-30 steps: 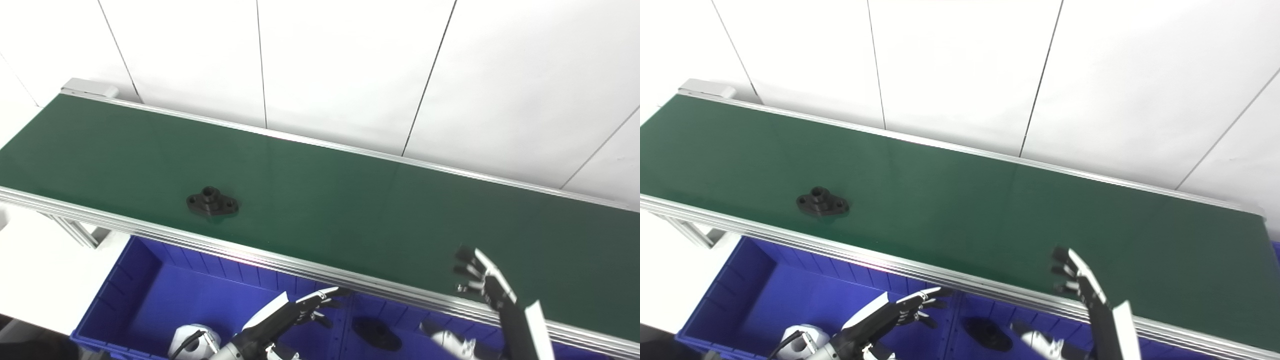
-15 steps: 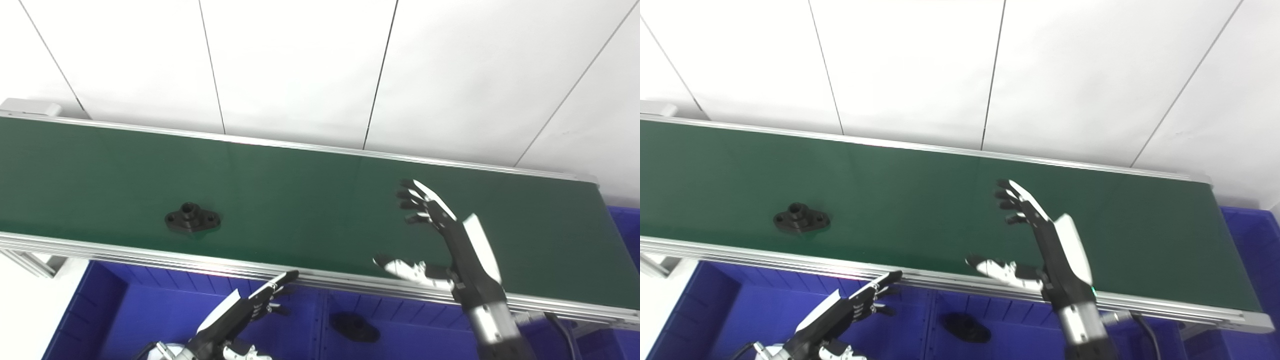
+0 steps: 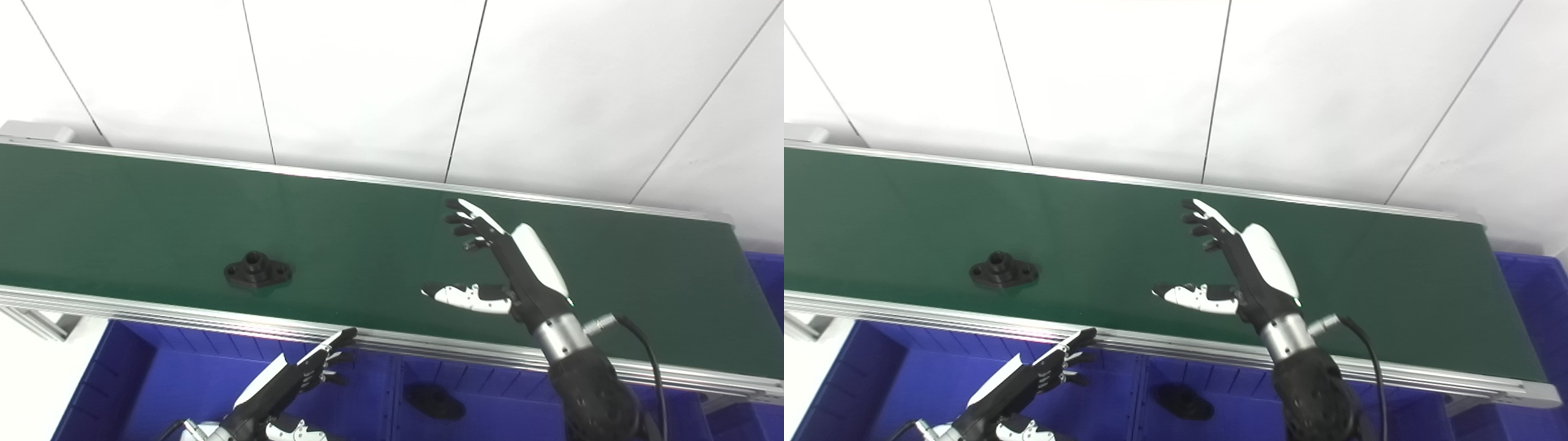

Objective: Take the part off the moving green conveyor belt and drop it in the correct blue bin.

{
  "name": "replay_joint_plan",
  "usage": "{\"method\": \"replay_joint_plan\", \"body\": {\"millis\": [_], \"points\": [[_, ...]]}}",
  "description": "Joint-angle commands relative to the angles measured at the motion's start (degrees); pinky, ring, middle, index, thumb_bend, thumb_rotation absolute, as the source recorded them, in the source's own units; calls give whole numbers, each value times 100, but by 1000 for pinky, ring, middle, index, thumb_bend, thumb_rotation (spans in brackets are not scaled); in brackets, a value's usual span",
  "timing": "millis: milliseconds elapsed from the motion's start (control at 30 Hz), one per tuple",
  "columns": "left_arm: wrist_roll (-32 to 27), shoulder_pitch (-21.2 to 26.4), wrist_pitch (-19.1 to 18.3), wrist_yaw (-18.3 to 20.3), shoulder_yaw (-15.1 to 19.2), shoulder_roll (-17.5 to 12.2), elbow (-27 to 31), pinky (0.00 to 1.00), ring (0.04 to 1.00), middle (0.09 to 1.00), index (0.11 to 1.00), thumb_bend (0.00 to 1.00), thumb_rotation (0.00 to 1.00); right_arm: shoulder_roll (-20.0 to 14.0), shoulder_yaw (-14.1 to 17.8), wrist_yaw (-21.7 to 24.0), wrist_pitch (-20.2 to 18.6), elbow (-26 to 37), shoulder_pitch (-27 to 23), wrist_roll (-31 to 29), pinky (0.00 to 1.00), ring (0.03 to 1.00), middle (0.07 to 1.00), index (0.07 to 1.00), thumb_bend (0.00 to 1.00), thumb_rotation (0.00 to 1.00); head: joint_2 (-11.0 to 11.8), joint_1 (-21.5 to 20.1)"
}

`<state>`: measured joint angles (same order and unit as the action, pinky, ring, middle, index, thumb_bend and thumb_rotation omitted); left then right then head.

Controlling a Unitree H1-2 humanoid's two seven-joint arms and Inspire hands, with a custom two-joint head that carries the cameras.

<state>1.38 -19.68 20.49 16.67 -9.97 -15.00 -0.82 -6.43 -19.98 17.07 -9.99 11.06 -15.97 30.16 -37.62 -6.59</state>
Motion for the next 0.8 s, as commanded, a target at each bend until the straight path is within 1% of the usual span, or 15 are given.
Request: {"method": "replay_joint_plan", "body": {"millis": [0,167,300,367,467,767], "points": [[-56,8,114,66,-19,-69,129,791,911,956,951,710,434,18,-76,63,-14,23,-342,58,726,818,833,884,698,339,5,10],[-44,-9,137,112,-56,-92,154,802,909,952,941,721,428,58,-294,277,-146,-184,-791,307,724,838,856,874,704,362,-18,7],[-95,-34,80,192,-74,-110,193,812,913,956,939,725,427,131,-417,359,-153,-419,-1079,394,714,829,855,880,706,378,-36,68],[-97,-39,94,233,-81,-123,195,814,903,947,933,724,424,185,-484,363,-141,-567,-1224,446,704,816,846,878,713,376,-52,100],[-71,-44,119,267,-92,-140,216,806,884,926,915,723,406,292,-610,417,-123,-862,-1481,516,711,827,856,880,712,384,-78,155],[-149,-74,75,361,-83,-144,322,800,881,926,921,724,385,591,-869,419,-129,-1581,-1880,659,689,821,853,874,724,362,-112,241]]}}
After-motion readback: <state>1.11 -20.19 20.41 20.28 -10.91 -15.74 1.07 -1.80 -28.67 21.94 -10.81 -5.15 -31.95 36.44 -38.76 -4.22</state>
